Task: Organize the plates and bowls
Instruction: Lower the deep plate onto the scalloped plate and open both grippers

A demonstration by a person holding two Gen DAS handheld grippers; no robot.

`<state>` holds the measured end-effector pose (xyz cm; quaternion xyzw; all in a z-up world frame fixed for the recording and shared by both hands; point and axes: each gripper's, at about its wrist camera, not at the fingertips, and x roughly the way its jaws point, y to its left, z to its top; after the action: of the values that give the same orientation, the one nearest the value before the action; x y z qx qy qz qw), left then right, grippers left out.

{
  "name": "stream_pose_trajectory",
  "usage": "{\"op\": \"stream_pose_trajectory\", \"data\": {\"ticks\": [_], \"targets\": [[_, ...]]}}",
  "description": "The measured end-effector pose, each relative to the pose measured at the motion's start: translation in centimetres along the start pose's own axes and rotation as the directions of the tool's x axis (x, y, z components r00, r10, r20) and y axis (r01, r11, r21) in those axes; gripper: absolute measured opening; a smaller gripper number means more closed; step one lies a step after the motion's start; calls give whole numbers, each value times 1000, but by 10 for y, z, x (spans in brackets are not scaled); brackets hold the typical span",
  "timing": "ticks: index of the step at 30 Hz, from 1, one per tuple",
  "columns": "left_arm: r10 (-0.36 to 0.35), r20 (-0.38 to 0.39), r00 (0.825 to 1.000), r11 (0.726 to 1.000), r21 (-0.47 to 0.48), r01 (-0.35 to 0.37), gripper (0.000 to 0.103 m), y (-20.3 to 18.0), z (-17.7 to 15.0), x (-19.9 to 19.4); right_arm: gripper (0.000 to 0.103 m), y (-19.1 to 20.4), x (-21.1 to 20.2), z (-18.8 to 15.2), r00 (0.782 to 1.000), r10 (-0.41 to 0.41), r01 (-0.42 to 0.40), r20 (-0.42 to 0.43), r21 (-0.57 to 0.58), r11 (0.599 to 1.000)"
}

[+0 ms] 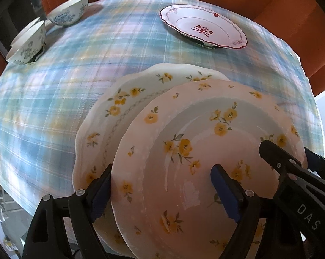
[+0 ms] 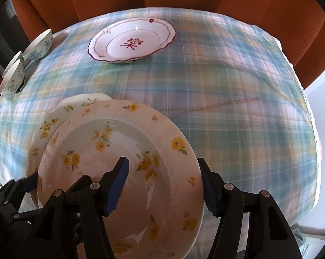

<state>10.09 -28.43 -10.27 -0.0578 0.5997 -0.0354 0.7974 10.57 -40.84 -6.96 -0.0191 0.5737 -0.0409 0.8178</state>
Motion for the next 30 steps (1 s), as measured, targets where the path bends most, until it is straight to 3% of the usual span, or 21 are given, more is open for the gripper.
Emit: {"op": "stream_pose_trajectory", "data": {"ticks": [4, 8, 13, 30], "targets": [[15, 10, 1000, 1000, 12, -15, 89, 0, -5, 0, 64, 1, 0, -4, 1000, -5, 5, 4, 6, 1000], [81, 6, 997, 996, 32, -81, 86, 0, -4, -2, 52, -2, -1, -8, 1000, 9, -9, 6, 26, 1000], [65, 26, 998, 997, 26, -66, 86, 8, -4, -14, 42, -8, -9, -10, 1000, 23, -23, 21, 30, 999], [108, 23, 994, 994, 4, -108, 86, 21, -12, -22, 43, 12, 9, -8, 998, 62, -63, -31, -19, 998]]}}
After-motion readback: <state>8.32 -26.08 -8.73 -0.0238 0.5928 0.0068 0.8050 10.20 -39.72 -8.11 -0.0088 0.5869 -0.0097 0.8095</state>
